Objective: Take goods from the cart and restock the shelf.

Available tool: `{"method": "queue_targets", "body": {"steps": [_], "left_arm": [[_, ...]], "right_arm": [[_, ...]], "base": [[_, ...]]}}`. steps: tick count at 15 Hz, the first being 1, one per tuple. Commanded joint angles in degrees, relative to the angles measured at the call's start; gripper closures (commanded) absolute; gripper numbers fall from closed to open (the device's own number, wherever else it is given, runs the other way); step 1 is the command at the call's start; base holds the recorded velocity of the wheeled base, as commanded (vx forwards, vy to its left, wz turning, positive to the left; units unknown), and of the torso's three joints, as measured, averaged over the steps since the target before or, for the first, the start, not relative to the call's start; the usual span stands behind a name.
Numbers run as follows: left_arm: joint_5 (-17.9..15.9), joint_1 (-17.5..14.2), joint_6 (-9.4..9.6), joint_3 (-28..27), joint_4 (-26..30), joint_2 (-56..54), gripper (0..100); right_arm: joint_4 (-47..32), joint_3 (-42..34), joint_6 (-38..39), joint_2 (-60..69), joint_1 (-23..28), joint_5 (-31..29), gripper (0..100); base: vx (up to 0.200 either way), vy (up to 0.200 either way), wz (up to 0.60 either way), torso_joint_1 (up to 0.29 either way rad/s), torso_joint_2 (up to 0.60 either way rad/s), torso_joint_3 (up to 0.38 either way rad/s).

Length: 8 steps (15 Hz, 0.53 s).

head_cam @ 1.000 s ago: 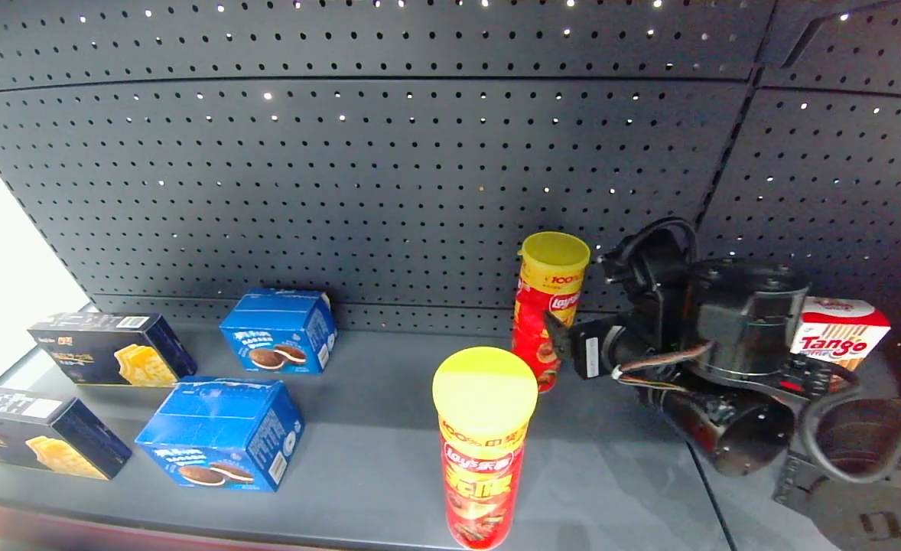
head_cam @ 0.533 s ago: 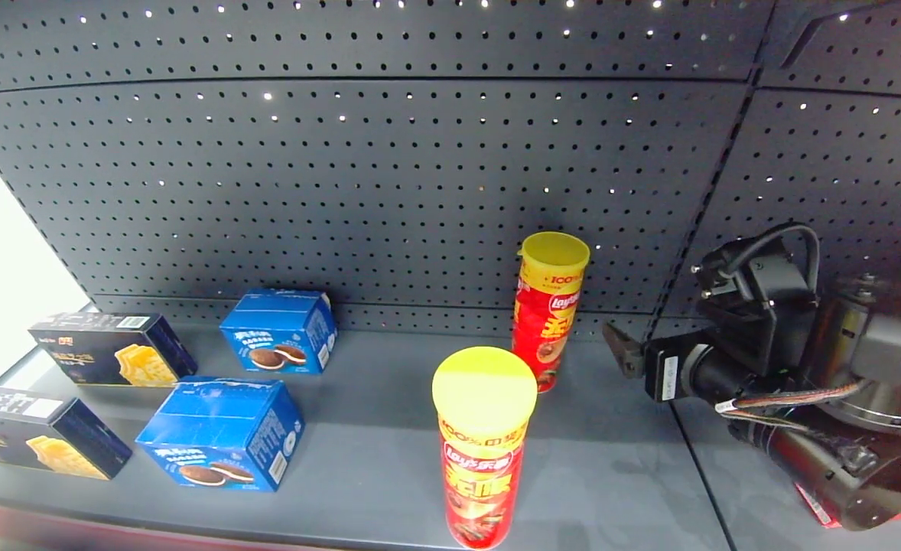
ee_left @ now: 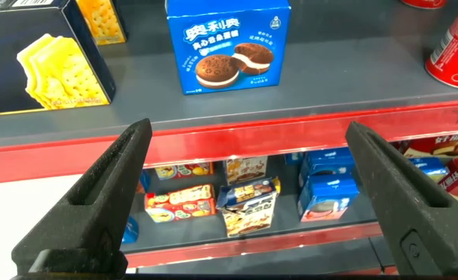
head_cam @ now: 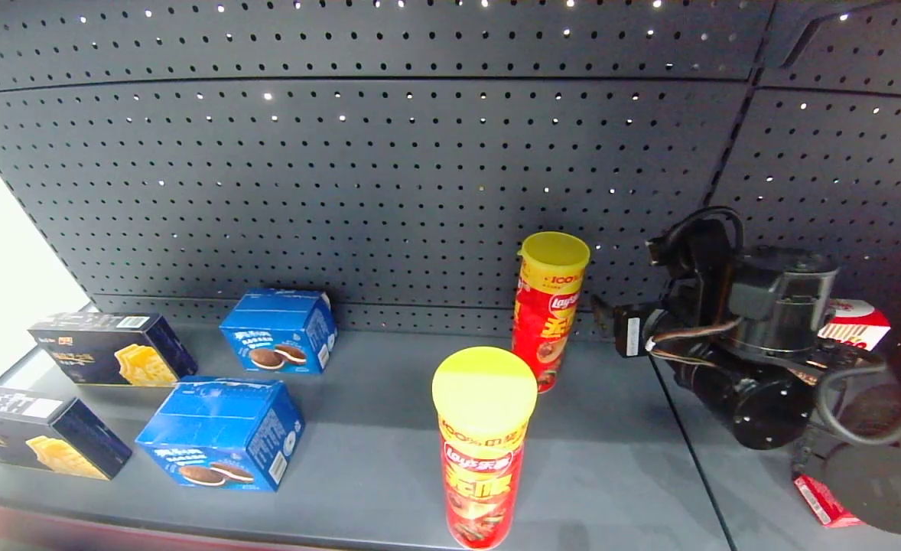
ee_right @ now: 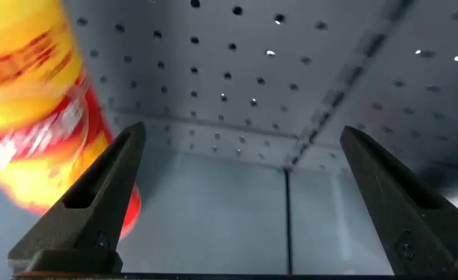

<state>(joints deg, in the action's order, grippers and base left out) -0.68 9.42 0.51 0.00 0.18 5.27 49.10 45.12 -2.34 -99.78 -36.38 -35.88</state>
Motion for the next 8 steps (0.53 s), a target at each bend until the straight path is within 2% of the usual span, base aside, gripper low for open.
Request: {"method": "queue_targets", "body": {"steps": [1,8], "left_arm": [[0.0,0.0,0.02,0.0,0.0,0.1,0],[0.0,0.0,0.02,0.0,0.0,0.1,0]], "right_arm": [[0.1,3.2,0.1,-6.0,0.3,-0.2,0],[0.2,0.9,1.0,-4.4,-1.7,-0.2,0]], "base": [[0.000,0.000,0.00,0.000,0.00,0.000],[0.000,0.000,0.00,0.000,0.00,0.000]]}}
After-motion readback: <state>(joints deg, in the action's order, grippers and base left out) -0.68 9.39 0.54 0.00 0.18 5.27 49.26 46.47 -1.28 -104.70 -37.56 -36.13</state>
